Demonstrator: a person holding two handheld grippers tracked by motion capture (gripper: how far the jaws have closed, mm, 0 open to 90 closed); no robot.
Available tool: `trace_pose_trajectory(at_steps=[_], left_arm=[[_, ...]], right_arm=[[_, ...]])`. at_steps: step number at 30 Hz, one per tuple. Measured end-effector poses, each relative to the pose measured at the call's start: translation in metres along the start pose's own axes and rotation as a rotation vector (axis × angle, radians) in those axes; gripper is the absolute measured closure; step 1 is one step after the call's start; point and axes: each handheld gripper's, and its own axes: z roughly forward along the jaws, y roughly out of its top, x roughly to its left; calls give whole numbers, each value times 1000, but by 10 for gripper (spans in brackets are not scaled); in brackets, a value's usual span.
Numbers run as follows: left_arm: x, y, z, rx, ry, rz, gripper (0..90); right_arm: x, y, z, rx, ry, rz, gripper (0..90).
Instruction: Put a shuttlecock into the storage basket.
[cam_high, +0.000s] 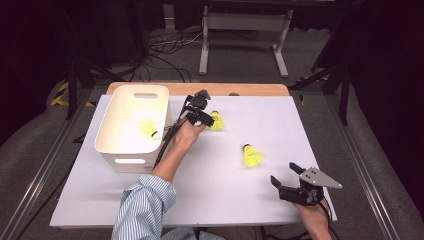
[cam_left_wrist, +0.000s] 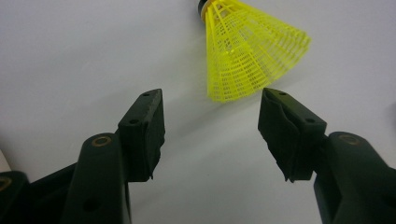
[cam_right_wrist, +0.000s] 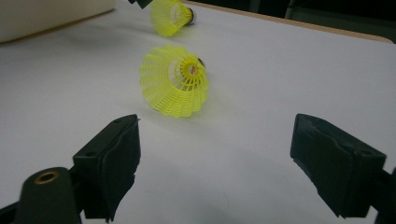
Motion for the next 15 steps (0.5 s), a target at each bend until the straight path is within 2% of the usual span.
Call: trace_pose_trajectory(at_steps=[8, 15], left_arm=[[4, 2, 9, -1, -14, -16, 436], [6, 3, 19, 0, -35, -30, 486]], right_arm=[[0, 0, 0, -1, 1, 2, 166], [-1, 0, 0, 0, 1, 5, 166]])
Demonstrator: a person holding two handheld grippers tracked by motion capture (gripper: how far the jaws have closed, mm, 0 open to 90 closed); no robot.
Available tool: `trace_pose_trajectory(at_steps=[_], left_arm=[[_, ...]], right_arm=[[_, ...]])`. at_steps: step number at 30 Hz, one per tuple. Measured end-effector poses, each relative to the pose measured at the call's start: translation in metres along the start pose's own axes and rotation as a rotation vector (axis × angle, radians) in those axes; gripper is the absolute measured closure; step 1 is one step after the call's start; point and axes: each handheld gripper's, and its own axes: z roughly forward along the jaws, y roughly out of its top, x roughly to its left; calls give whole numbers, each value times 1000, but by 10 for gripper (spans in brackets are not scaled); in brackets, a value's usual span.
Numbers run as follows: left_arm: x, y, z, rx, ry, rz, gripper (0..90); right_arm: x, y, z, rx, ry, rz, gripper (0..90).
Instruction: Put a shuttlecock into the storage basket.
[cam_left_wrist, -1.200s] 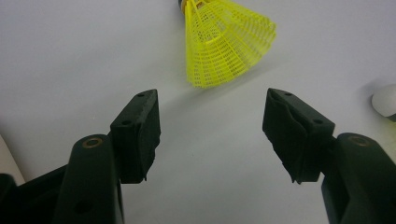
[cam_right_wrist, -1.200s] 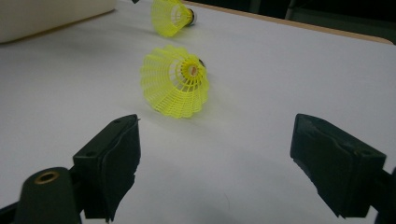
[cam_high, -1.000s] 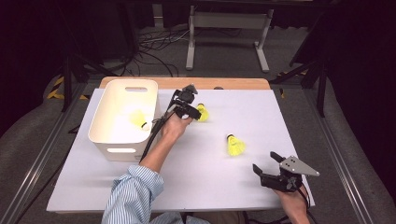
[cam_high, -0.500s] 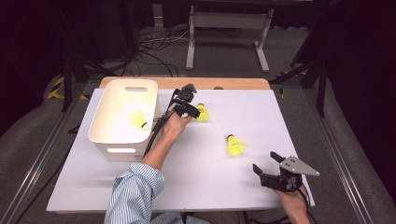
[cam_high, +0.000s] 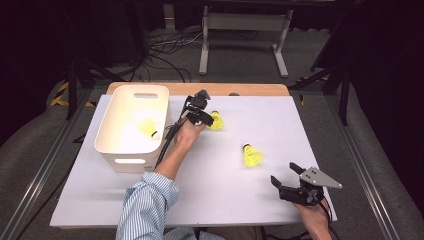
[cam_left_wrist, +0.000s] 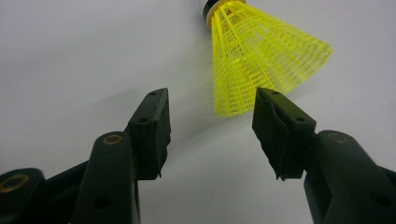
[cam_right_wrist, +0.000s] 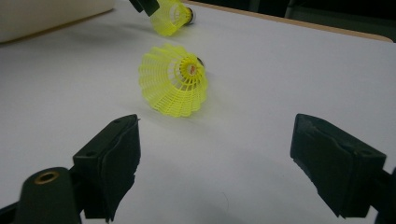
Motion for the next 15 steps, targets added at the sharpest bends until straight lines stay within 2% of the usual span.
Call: trace_pose_trajectory(at_steps=[15], left_arm=[[5, 0, 13, 2, -43, -32, 638]], right_arm=[[0, 0, 0, 0, -1, -4, 166]])
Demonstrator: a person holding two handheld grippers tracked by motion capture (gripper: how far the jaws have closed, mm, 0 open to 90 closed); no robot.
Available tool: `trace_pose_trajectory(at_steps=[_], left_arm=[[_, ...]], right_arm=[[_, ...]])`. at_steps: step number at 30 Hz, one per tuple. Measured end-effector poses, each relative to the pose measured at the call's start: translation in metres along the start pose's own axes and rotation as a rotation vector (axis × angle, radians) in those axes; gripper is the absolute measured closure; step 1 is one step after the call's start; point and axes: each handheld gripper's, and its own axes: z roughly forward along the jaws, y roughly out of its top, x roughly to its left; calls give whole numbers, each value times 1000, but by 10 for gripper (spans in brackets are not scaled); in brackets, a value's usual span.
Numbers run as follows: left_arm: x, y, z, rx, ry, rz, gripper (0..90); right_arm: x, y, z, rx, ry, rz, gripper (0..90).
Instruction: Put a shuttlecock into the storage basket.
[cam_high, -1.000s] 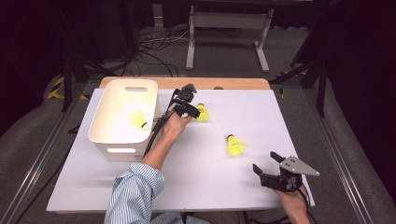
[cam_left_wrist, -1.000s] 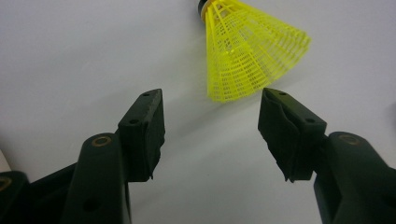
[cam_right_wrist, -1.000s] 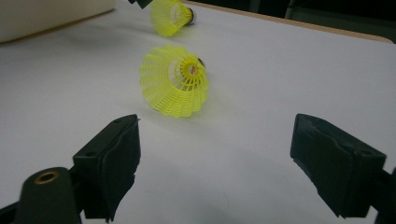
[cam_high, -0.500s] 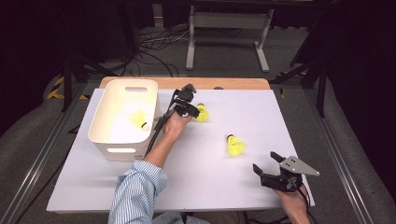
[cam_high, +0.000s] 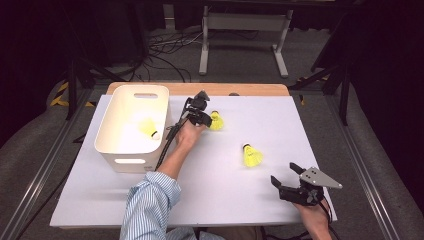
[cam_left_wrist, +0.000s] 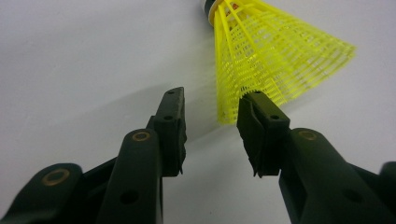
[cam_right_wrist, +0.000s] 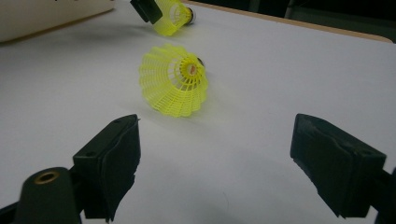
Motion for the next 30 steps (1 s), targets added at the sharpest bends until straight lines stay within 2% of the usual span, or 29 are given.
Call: trace_pose_trajectory(at_steps=[15, 22, 30], left_arm=[[2, 0, 6, 2, -9, -14, 772], [2, 0, 5, 4, -9, -14, 864], [1, 0, 3, 6, -16, -12, 888]], right_arm=[[1, 0, 0, 2, 0, -7, 166], [1, 0, 0, 2, 0, -8, 166], [1, 0, 0, 1, 0, -9, 166]])
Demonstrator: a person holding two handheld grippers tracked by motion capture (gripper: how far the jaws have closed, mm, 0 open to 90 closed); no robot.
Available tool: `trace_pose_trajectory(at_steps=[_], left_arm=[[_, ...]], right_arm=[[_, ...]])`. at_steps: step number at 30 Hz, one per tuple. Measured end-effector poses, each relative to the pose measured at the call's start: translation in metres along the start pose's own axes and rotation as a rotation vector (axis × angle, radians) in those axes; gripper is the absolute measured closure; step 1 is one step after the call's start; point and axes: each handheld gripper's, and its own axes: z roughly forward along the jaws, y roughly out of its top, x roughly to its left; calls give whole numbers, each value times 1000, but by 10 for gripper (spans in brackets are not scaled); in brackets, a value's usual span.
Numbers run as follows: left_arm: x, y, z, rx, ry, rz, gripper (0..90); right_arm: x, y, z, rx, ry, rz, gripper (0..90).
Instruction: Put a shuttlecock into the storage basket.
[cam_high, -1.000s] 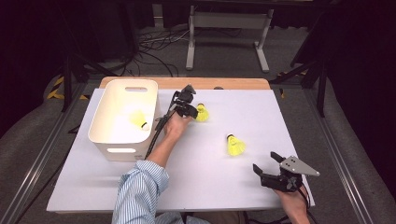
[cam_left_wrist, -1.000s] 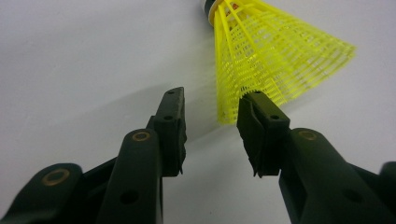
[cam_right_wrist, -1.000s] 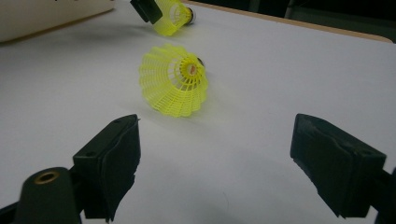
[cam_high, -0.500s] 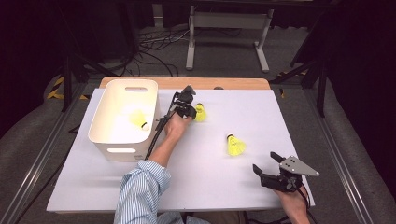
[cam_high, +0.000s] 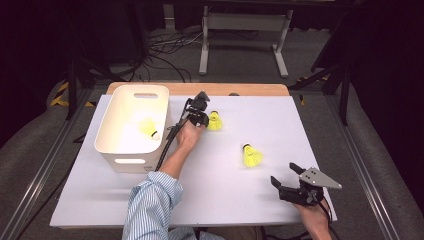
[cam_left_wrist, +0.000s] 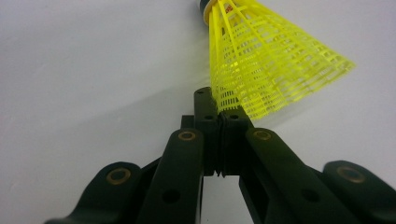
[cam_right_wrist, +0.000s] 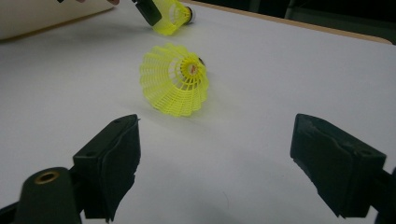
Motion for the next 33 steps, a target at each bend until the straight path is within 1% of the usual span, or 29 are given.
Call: trace_pose_trajectory(at_steps=[14, 21, 24, 27, 33], left_arm=[[-8, 0, -10, -2, -8, 29, 892], [-10, 0, -17, 6, 4, 34, 892], [-12, 0, -20, 7, 2, 40, 892], [-13, 0, -24, 9, 4, 36, 892], [-14, 0, -31, 14, 12, 50, 893]], right_arm=[[1, 0, 0, 1, -1, -2, 166], [1, 0, 0, -1, 3, -2, 166], [1, 0, 0, 0, 3, -2, 166], [1, 1, 0, 1, 2, -4, 166], [1, 1, 1, 2, 2, -6, 166]])
